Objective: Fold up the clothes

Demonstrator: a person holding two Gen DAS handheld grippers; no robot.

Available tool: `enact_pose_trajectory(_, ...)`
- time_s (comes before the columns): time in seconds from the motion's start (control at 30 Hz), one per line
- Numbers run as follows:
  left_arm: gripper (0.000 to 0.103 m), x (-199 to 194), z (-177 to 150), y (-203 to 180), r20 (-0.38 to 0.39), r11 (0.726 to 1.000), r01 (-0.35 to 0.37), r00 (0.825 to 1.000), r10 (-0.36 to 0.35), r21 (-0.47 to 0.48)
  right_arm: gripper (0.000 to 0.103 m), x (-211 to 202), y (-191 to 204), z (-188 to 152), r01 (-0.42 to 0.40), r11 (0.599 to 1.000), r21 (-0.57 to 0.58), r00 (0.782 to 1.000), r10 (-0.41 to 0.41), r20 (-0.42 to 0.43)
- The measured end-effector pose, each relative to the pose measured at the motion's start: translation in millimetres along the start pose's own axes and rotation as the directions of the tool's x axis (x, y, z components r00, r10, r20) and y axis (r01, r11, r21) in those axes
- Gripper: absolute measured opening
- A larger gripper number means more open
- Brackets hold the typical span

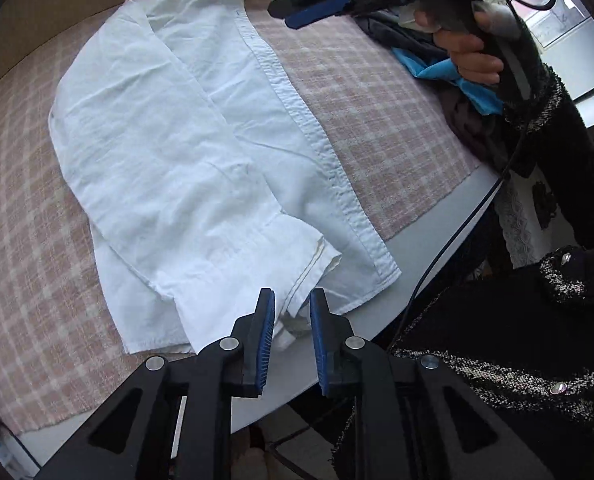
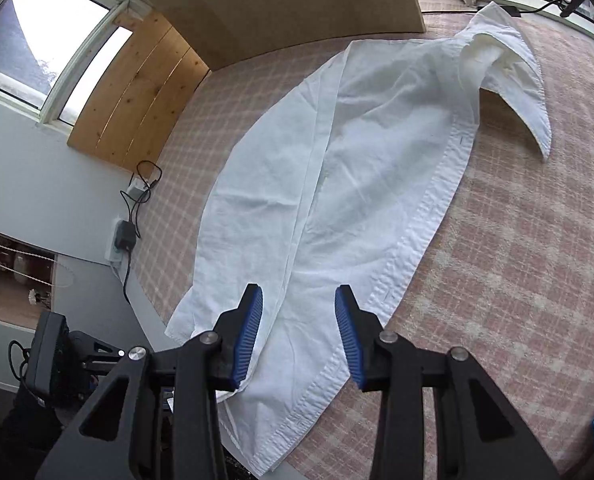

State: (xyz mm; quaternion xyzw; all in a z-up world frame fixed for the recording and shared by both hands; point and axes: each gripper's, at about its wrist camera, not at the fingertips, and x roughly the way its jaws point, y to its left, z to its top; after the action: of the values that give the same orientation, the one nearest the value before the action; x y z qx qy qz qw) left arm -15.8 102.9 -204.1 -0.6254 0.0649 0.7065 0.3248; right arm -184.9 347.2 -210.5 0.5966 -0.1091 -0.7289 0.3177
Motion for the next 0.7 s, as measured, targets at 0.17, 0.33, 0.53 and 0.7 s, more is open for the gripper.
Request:
enact_pose_trajectory(0.17,0.022,-27,-7,25,0.087,0.989,-0.064,0.993,0.076,-0.132,0.037,30,12,6,0.008,0.998,-0.066,0.998,-0.012,-0.061)
enact_pose_trajectory(0.33,0.023,9,20,40,0.111,0.982,-0.011,0.993,0.032,-0.188,0.037,10,13,12,0.0,0.999,-0.048,1.0,-0.001,-0.02)
enact_pose_trajectory(0.53,0.022,70,22,36,-0.091,0.989,-0.006,0.996,-0.008,-0.15,0.037,-88,-4,29,0.057,0.998,-0.021,0.99,-0.054,0.132)
enact_pose_trajectory(0.7,0.022,-20,58,48,0.019,0.986,-0.078,0.996,0.082,-0.147,0.037,-157,-28,56,0.169,0.986,0.012,0.956,-0.167,0.241)
